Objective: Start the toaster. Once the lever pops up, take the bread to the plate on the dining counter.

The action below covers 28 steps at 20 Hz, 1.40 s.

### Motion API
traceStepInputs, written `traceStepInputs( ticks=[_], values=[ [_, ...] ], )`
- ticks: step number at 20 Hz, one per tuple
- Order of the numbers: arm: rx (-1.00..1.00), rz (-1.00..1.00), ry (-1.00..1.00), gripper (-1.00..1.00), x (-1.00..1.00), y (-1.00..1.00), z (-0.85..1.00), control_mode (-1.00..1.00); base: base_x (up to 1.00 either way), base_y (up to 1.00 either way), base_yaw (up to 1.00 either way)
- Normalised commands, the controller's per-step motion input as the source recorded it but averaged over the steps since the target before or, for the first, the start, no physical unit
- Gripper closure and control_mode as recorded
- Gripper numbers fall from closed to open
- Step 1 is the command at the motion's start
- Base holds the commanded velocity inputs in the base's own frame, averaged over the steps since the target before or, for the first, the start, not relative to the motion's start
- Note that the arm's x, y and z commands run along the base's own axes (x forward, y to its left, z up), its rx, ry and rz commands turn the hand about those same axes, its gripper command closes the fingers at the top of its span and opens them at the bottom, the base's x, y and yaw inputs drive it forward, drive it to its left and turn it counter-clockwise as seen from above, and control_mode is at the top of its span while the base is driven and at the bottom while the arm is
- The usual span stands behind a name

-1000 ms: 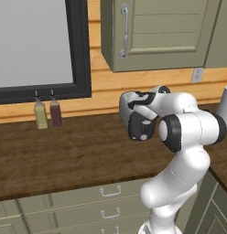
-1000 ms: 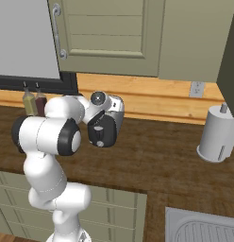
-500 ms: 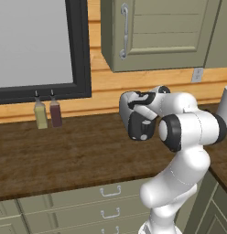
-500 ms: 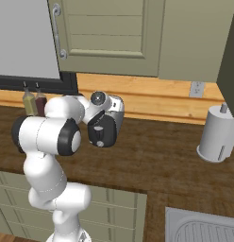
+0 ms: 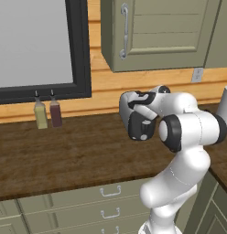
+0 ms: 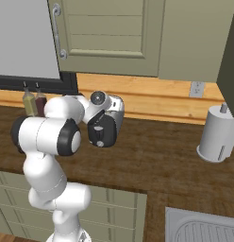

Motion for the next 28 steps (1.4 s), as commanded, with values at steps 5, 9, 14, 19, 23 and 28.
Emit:
traceStepInputs(
  ticks=[5,9,14,19,23,28],
  values=[
    [0.00,0.00,0.00,1.00,0.00,0.00,0.19,-1.00,0.00,0.00,0.00],
    [0.00,0.00,0.00,1.00,0.00,0.00,0.33,-1.00,0.00,0.00,0.00],
    [-0.01,0.00,0.00,1.00,-0.21,0.01,0.42,-1.00,0.00,0.00,0.00],
    [-0.06,0.00,0.00,1.00,-0.45,0.17,0.51,-1.00,0.00,0.00,0.00],
    [-0.09,0.00,0.00,1.00,-0.42,0.33,0.54,-1.00,0.00,0.00,0.00],
    [-0.04,0.00,0.00,1.00,-0.50,0.13,0.63,-1.00,0.00,0.00,0.00]
  ],
)
